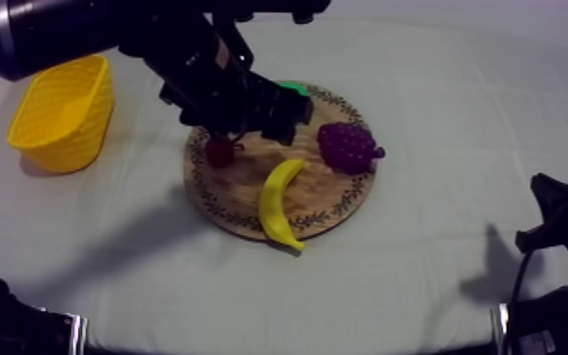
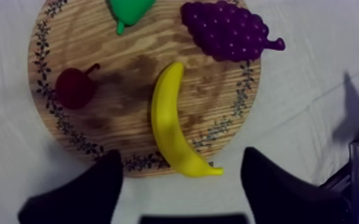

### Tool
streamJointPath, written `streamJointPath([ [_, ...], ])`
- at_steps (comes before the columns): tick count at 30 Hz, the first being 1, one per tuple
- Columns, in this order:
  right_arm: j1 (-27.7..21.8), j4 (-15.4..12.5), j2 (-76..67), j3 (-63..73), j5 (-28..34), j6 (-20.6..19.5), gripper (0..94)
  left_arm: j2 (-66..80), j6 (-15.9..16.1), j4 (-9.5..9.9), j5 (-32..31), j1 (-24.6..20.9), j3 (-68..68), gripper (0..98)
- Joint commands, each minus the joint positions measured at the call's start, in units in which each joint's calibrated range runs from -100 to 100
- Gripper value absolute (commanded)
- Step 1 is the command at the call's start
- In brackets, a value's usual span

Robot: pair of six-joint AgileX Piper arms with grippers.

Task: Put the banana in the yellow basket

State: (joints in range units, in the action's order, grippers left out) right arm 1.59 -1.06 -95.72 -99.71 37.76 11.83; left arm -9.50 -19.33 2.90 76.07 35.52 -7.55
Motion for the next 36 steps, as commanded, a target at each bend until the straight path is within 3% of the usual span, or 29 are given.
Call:
streamJointPath([
  [1, 0.0, 0.0, 0.0, 0.0, 0.0, 0.0, 0.6, 0.0, -0.1, -0.07, 0.2, 0.0, 0.0, 88.9],
  [23, 0.0, 0.0, 0.0, 0.0, 0.0, 0.0, 0.6, -4.0, -1.9, -0.53, 3.7, 0.1, 1.8, 89.4],
  [36, 0.0, 0.0, 0.0, 0.0, 0.0, 0.0, 0.6, -12.5, -1.5, -3.05, 4.0, -0.6, 4.4, 89.8],
])
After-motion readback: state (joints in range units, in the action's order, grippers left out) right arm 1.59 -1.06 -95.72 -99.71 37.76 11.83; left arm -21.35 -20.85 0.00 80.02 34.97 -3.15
